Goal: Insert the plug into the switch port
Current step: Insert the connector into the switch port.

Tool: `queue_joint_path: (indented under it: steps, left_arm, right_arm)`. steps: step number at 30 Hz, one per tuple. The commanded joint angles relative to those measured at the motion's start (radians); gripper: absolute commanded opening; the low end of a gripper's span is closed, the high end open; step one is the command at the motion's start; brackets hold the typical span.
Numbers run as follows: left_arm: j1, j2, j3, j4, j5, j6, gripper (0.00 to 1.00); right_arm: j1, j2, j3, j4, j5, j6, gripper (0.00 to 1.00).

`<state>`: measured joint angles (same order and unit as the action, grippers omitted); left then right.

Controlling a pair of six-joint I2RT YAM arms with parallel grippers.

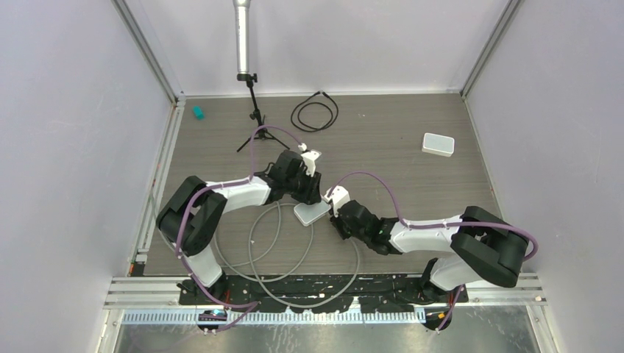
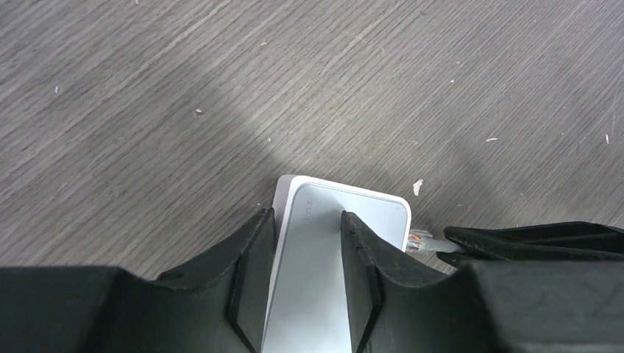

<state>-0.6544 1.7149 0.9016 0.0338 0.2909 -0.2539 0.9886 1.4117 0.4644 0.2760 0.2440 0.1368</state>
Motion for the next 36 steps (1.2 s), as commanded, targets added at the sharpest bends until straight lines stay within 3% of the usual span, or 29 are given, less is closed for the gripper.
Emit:
queue_joint_path:
  steps: [1, 17, 36]
  left_arm:
    - [-0.026, 0.029, 0.006, -0.084, 0.030, 0.007, 0.40]
    - [-0.027, 0.030, 0.012, -0.096, 0.025, 0.011, 0.40]
    - [-0.031, 0.048, 0.026, -0.116, 0.019, 0.018, 0.42]
  right_arm:
    - [0.008, -0.058, -0.027, 0.179, 0.052, -0.004, 0.01]
    - [0.024, 0.035, -0.056, 0.302, 0.060, -0.007, 0.01]
    - [0.087, 0.078, -0.097, 0.364, 0.227, 0.023, 0.01]
